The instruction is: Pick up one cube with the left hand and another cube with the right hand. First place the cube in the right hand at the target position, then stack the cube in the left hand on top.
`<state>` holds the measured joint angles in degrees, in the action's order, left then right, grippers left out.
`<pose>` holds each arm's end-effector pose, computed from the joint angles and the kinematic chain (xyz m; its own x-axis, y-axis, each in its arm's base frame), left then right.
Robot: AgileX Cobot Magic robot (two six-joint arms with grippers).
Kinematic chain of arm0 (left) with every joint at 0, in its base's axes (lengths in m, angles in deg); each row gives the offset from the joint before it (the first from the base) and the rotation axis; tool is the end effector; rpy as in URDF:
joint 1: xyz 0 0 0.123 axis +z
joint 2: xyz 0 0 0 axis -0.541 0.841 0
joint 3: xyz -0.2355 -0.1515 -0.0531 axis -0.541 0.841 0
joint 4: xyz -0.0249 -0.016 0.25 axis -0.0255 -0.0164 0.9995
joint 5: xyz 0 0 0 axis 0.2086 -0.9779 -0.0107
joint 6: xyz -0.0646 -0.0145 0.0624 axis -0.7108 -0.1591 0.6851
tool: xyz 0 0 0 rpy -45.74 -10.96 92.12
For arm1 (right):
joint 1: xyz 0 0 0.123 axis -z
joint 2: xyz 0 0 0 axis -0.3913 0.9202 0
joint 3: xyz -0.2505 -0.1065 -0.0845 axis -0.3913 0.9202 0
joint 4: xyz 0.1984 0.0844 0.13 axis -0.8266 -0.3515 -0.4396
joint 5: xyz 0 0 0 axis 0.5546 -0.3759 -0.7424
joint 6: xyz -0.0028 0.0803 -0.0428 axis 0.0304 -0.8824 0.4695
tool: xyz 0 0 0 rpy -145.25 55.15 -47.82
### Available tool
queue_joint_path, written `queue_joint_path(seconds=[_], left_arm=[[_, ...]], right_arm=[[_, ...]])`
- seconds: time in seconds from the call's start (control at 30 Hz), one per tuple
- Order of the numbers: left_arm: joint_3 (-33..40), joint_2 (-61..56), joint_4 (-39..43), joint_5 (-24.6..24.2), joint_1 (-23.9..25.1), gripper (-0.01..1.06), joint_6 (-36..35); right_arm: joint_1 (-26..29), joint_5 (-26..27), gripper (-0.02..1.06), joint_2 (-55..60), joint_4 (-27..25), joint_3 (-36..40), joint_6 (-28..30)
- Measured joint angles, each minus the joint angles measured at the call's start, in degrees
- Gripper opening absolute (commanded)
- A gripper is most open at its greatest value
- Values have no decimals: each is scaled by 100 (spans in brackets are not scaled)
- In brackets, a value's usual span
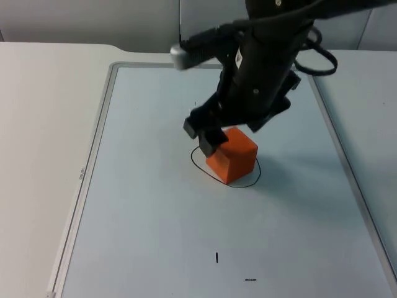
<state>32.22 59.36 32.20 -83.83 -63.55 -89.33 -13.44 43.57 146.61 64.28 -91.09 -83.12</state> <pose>0.1204 -0.0586 0.3039 -0.5610 0.2415 -0.7918 0.3799 0.9249 0.0129 0.3587 0.2539 0.1535 -0.7390 -0.5923 -0.3211 -0.5935 0.7979 -0.1059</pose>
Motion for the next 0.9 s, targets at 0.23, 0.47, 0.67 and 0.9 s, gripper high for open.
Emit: queue_joint_path(seconds=[0.23,0.47,0.67,0.9], left_arm=[[0,0,0,0,0,11,0],[0,0,0,0,0,11,0],[0,0,-10,0,0,11,0],[0,0,-20,0,0,11,0]], right_arm=[[-13,73,79,-1575,0,-3,229],[-293,112,79,-3330,0,12,691],[-512,558,78,-5128,0,1021,830],[-512,597,78,-6489,-277,2385,830]])
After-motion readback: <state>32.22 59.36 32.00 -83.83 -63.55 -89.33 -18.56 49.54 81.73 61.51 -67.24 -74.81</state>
